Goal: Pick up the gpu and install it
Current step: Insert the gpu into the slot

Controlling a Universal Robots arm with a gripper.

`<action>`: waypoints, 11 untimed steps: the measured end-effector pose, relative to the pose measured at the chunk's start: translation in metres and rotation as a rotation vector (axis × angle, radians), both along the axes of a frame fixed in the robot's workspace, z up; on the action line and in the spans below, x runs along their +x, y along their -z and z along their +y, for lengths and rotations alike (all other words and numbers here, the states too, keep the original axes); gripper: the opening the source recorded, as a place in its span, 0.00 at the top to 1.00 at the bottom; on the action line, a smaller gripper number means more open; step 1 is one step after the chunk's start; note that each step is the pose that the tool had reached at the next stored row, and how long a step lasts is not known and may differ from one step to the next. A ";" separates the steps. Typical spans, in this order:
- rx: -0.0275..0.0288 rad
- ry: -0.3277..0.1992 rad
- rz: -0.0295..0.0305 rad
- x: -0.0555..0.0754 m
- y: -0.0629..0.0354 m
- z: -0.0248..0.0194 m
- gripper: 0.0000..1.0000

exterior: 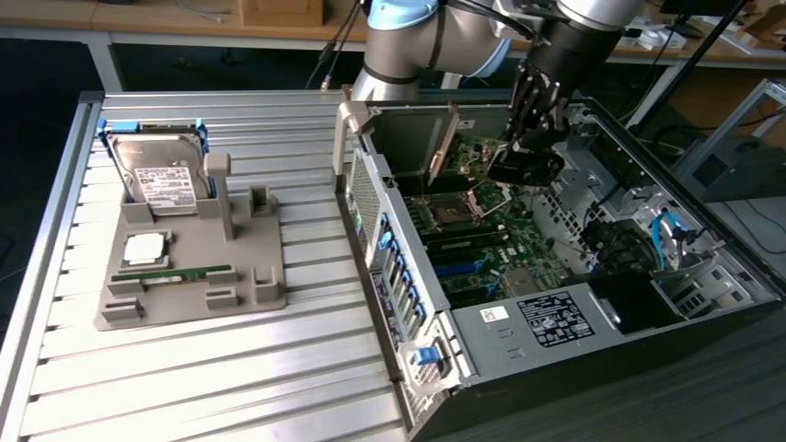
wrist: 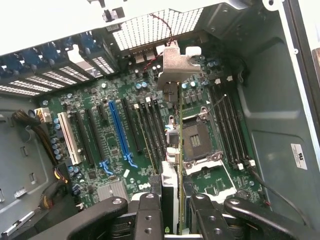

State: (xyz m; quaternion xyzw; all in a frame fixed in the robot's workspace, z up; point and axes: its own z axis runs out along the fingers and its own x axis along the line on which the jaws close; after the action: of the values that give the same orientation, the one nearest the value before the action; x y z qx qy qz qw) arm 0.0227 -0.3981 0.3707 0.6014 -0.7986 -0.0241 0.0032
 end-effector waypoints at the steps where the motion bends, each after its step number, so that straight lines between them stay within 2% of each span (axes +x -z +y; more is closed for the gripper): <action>1: 0.0000 -0.002 0.0000 0.000 0.0000 0.0000 0.73; 11: 0.0000 -0.031 0.0000 0.000 0.0001 0.0000 0.73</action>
State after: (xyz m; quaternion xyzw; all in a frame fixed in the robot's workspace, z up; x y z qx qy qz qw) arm 0.0230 -0.3981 0.3707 0.6136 -0.7892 -0.0240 0.0036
